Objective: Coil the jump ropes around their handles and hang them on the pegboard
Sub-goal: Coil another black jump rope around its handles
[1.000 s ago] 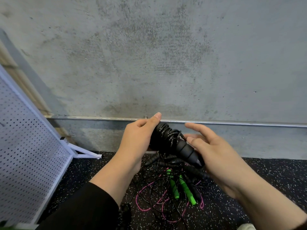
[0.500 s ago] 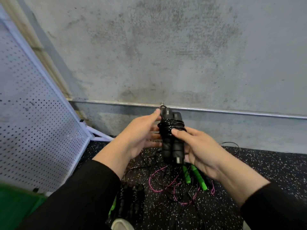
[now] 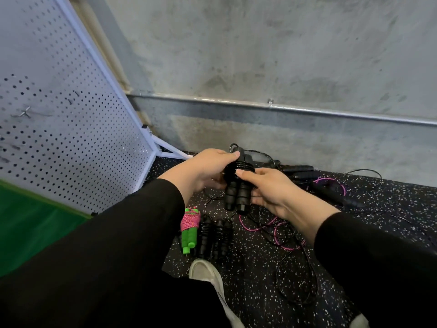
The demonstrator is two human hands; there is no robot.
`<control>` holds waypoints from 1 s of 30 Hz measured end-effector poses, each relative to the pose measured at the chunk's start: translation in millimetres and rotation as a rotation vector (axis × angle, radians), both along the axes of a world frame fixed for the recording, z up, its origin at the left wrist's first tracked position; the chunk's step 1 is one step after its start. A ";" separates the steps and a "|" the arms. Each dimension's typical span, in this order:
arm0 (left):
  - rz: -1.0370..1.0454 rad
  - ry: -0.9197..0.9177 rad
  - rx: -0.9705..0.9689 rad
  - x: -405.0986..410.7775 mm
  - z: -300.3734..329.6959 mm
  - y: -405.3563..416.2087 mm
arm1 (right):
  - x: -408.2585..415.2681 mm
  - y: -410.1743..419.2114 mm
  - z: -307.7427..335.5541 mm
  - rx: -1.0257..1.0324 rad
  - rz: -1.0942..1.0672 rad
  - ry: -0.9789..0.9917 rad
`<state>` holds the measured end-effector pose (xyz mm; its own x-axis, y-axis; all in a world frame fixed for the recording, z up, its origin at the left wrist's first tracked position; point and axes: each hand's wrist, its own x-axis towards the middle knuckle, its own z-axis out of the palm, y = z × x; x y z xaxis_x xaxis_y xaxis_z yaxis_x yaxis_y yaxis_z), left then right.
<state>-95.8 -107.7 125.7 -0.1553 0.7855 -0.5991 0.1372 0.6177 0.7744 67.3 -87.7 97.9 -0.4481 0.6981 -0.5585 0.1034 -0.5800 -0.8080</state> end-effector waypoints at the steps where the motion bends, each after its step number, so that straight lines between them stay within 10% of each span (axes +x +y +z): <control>1: 0.011 -0.011 -0.026 -4.7 -9.8 -1.3 | -5.7 -0.5 -10.9 -0.022 0.011 -0.017; 20: 0.101 0.053 -0.455 -21.8 -167.1 -27.4 | -58.2 -52.1 -215.8 -0.283 0.046 -0.203; 30: -0.015 0.190 -0.637 -12.4 -199.9 -24.0 | -54.4 -49.4 -254.9 -0.056 0.413 -0.383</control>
